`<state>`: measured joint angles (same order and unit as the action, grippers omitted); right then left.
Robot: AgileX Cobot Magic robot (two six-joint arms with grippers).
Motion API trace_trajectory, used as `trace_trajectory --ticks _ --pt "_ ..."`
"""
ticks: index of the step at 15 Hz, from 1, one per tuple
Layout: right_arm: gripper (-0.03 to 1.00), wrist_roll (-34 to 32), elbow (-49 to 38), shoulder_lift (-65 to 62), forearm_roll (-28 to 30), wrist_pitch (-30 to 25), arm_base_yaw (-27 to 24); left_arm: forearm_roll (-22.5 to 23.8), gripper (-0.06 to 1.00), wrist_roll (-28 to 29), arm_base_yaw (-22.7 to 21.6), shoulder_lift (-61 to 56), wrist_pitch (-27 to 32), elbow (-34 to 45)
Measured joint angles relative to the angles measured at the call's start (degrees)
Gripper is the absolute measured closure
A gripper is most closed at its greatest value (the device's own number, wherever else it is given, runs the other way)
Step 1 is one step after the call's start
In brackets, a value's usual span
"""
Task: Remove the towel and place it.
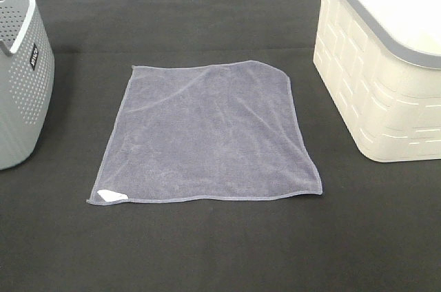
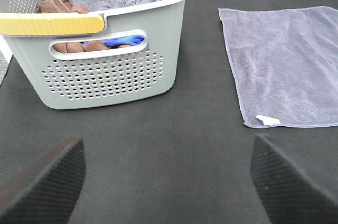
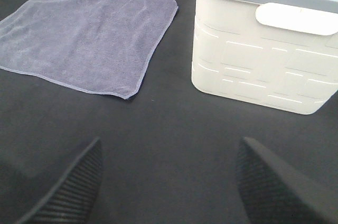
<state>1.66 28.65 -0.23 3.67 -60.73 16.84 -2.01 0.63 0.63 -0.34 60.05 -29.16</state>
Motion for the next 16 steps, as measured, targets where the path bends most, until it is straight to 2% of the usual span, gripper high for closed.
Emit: trace_trajectory --ticks 10,12,14,16 --pt "0.26 0.34 0.00 0.00 0.00 0.46 -0.11 0.00 0.15 0.00 0.00 0.00 0.00 0.00" --pt "0.26 0.34 0.00 0.00 0.00 0.46 -1.78 0.00 0.15 0.00 0.00 0.00 0.00 0.00" --pt "0.26 0.34 0.00 0.00 0.00 0.46 -6.42 0.00 0.15 0.00 0.00 0.00 0.00 0.00" --pt "0.26 0.34 0.00 0.00 -0.06 0.52 -7.22 0.00 0.15 0.00 0.00 0.00 0.00 0.00"
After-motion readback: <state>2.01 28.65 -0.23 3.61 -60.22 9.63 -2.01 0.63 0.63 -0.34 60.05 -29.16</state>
